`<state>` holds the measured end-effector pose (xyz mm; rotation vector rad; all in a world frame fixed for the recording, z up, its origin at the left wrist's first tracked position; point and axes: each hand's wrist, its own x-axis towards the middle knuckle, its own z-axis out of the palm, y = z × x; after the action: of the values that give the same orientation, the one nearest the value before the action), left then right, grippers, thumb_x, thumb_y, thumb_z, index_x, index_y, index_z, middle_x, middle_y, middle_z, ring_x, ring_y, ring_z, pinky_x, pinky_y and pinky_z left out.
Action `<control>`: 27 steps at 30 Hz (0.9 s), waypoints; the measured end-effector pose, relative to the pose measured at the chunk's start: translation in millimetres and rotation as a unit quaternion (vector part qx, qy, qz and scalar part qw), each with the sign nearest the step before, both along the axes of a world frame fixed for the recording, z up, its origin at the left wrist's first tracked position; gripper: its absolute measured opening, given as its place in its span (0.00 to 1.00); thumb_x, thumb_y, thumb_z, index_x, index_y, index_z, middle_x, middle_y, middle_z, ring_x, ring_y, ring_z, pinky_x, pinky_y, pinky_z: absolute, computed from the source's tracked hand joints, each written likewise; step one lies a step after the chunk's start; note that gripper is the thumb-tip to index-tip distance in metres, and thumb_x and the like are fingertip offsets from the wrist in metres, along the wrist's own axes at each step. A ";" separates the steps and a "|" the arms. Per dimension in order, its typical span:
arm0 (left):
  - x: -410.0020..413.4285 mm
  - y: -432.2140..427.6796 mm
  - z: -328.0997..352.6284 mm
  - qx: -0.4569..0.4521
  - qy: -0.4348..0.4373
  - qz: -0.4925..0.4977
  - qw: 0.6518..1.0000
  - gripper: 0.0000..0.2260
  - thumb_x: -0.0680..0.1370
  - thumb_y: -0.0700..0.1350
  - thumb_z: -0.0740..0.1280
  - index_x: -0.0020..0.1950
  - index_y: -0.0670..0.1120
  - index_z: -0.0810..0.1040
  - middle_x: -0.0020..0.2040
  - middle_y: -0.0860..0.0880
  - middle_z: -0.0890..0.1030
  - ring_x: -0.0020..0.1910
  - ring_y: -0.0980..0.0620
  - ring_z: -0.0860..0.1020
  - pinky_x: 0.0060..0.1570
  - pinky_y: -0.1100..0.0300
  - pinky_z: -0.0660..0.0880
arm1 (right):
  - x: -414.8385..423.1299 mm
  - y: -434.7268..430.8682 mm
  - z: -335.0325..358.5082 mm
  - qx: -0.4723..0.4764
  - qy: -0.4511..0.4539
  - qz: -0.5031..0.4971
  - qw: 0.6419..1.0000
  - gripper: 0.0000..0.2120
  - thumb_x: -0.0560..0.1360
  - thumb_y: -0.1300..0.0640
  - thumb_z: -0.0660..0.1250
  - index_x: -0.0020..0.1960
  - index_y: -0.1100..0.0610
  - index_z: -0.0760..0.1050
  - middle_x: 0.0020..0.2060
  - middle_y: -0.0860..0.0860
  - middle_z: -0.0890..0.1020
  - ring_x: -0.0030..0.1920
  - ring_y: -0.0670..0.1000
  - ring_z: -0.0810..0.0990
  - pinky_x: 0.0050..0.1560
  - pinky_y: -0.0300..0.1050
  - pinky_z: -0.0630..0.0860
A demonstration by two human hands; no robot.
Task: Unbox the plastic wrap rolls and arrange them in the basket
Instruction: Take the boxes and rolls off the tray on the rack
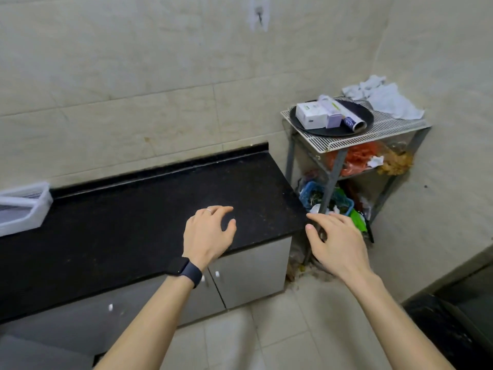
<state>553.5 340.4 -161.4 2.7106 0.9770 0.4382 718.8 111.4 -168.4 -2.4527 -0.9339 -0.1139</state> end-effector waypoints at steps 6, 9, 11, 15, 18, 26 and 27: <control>95.9 46.5 -1.0 -0.011 0.008 0.002 1.000 0.17 0.79 0.56 0.61 0.67 0.57 0.76 0.66 0.54 0.78 0.64 0.46 0.75 0.60 0.50 0.72 | 93.1 41.3 1.5 0.000 0.008 -0.004 1.000 0.16 0.80 0.46 0.62 0.65 0.45 0.79 0.60 0.42 0.82 0.69 0.51 0.71 0.64 0.53 0.73; 146.9 71.1 -7.8 -0.015 0.012 -0.008 1.000 0.17 0.79 0.57 0.60 0.67 0.57 0.76 0.66 0.54 0.78 0.64 0.47 0.74 0.61 0.50 0.72 | 139.8 62.0 -2.0 -0.009 0.016 -0.006 1.000 0.17 0.80 0.46 0.62 0.66 0.45 0.78 0.61 0.42 0.81 0.70 0.50 0.70 0.66 0.53 0.71; 182.8 85.7 -10.1 -0.023 0.005 -0.019 1.000 0.17 0.79 0.57 0.61 0.66 0.57 0.76 0.66 0.54 0.78 0.64 0.47 0.74 0.60 0.50 0.72 | 170.4 74.2 -2.5 -0.017 0.009 -0.012 1.000 0.17 0.80 0.46 0.63 0.67 0.46 0.77 0.62 0.42 0.81 0.70 0.50 0.70 0.67 0.50 0.69; 259.7 113.8 -6.7 -0.043 -0.006 -0.050 0.998 0.18 0.79 0.57 0.61 0.67 0.58 0.76 0.66 0.53 0.77 0.64 0.47 0.74 0.60 0.50 0.73 | 232.8 98.9 5.4 -0.040 -0.007 -0.037 0.998 0.18 0.80 0.45 0.62 0.68 0.46 0.77 0.63 0.43 0.81 0.69 0.51 0.70 0.67 0.49 0.69; 314.5 128.5 -2.2 -0.064 -0.027 -0.071 0.995 0.18 0.79 0.57 0.61 0.68 0.58 0.76 0.67 0.53 0.77 0.65 0.47 0.74 0.60 0.50 0.73 | 278.4 115.5 13.9 -0.034 -0.014 -0.049 0.998 0.18 0.79 0.46 0.63 0.67 0.49 0.78 0.61 0.45 0.82 0.66 0.52 0.72 0.65 0.49 0.70; 447.4 146.3 12.2 -0.127 -0.076 -0.082 0.986 0.20 0.77 0.60 0.61 0.67 0.57 0.75 0.65 0.52 0.77 0.64 0.49 0.74 0.58 0.53 0.74 | 396.1 143.8 21.2 -0.006 -0.008 -0.051 0.999 0.20 0.78 0.46 0.66 0.68 0.51 0.76 0.62 0.48 0.81 0.64 0.54 0.74 0.66 0.51 0.70; 463.5 147.9 12.8 -0.149 -0.084 -0.077 0.982 0.20 0.77 0.61 0.61 0.67 0.58 0.74 0.64 0.52 0.77 0.63 0.49 0.74 0.57 0.53 0.74 | 412.4 148.5 21.3 -0.005 -0.005 -0.052 0.999 0.21 0.78 0.45 0.66 0.68 0.51 0.75 0.63 0.49 0.80 0.64 0.55 0.74 0.65 0.52 0.70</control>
<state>1017.0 488.3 -148.6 2.4133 0.7164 0.4430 1131.3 259.9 -147.1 -2.5121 -0.8142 -0.1577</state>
